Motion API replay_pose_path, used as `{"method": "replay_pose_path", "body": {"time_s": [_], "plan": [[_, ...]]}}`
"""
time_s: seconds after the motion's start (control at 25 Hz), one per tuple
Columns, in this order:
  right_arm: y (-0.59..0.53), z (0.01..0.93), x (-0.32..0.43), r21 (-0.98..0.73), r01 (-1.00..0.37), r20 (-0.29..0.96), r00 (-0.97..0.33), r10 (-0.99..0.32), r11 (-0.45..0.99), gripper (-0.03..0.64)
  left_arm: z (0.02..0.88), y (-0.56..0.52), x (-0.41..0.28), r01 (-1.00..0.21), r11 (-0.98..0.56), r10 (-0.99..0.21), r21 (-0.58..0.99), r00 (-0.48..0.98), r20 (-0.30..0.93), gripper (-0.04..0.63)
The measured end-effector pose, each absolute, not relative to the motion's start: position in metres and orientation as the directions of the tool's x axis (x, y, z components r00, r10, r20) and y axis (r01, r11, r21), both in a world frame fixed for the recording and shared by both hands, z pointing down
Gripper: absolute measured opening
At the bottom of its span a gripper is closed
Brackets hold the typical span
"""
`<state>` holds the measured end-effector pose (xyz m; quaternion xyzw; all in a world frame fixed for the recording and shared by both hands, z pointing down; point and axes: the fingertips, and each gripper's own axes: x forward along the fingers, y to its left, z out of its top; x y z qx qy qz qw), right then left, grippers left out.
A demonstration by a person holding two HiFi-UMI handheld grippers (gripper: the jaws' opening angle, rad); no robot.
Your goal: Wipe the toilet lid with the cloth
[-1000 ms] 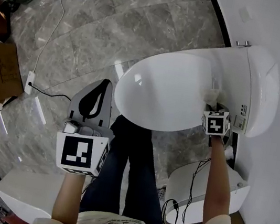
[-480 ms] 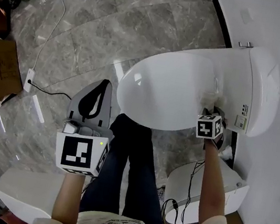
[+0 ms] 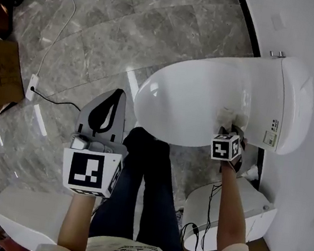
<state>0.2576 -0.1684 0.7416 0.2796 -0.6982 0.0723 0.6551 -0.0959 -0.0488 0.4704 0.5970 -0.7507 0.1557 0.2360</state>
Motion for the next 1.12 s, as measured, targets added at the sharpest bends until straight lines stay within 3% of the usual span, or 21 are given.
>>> {"method": "replay_pose_path", "body": {"time_s": [1.12], "plan": [[-0.040,0.749,0.158,0.135,-0.486,0.982,-0.049,-0.181,0.863,0.115,0.464,0.029,-0.156,-0.927,0.370,-0.805,0.064,-0.285,0.521,0.009]]}}
